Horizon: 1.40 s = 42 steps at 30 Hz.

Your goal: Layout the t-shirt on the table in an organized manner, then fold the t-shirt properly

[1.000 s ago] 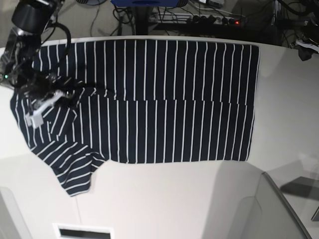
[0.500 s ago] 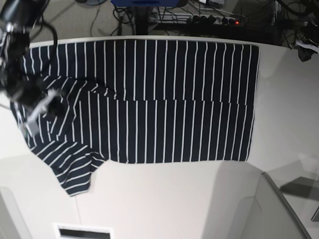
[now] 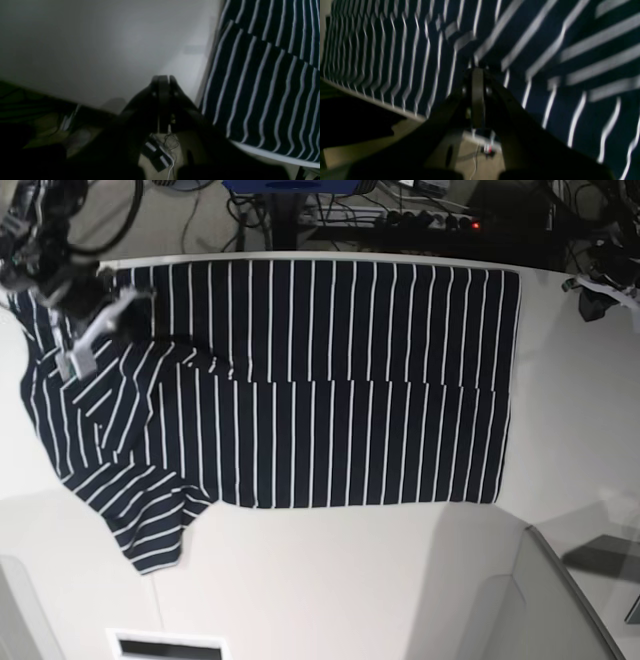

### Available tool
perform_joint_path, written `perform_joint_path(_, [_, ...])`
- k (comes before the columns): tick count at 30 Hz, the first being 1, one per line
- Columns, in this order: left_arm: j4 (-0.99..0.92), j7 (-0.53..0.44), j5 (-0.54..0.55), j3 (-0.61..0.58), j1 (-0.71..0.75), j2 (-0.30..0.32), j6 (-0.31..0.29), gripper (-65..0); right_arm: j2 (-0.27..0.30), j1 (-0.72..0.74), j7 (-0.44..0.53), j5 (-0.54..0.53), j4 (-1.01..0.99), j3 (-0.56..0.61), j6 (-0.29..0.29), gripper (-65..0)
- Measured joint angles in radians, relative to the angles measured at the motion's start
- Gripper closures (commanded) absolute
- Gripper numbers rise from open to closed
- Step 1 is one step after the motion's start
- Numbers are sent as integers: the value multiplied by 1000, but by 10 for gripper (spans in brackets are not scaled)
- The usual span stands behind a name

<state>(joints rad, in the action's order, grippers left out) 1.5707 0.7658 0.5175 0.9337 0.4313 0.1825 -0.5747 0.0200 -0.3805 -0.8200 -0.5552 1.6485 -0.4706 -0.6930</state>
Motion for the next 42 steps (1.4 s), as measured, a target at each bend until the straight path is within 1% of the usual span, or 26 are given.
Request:
perform_joint_path(4, [-2, 1, -11, -3, 1, -3, 0, 0, -2, 8, 35, 2, 6, -141, 0, -8])
perform_joint_path(9, [-2, 1, -8, -4, 2, -2, 0, 0, 15, 16, 34, 6, 6, -328, 3, -8])
perform_joint_path(12, [14, 1, -8, -4, 2, -1, 0, 0, 30, 13, 34, 3, -23, -364, 0, -8])
perform_joint_path(14, [28, 0, -8, -9, 1, -2, 0, 0, 33, 17, 43, 2, -64, -378, 2, -8])
perform_joint_path(15, [31, -3, -8, -27, 2, 0, 0, 0, 43, 17, 38, 2, -88, -380, -1, -8])
perform_joint_path(19, [31, -3, -11, -131, 1, 3, 0, 0, 93, 49, 34, 14, -217, -367, 3, -8])
perform_joint_path(22, [28, -5, -8, -233, -7, 3, 0, 0, 128, 110, 46, 2, -323, -348, -1, -8])
perform_joint_path(25, [26, -5, -11, -333, -25, 3, 2, 0, 153, 138, 58, -2, -406, -341, -1, -5])
perform_joint_path(27, [26, -8, -37, -378, -34, -3, 1, 0, 163, 141, 66, 9, -454, -341, 2, -5])
perform_joint_path(28, [22, -14, -74, -395, -35, -7, -2, 0, 165, 137, 82, 13, -467, -343, 4, -3])
perform_joint_path(30, [-23, -23, -115, -398, -39, -18, 0, 0, 164, 134, 103, 8, -483, -344, 3, -3])
perform_joint_path(32, [-83, -61, -184, -402, -37, -19, 7, 0, 164, 132, 117, 5, -499, -343, 3, -3])
perform_joint_path(34, [-146, -140, -203, -420, -38, -16, 8, 0, 163, 124, 130, 5, -500, -343, 3, -3])
perform_joint_path(36, [-205, -222, -204, -452, -47, -10, 2, 0, 164, 116, 136, 7, -501, -343, 3, -3])
perform_joint_path(38, [-250, -281, -210, -482, -55, 6, -3, 0, 164, 114, 137, 8, -504, -343, 3, -3])
perform_joint_path(42, [-287, -342, -205, -486, -54, 15, -19, 0, 164, 106, 145, -3, -502, -343, 2, -2])
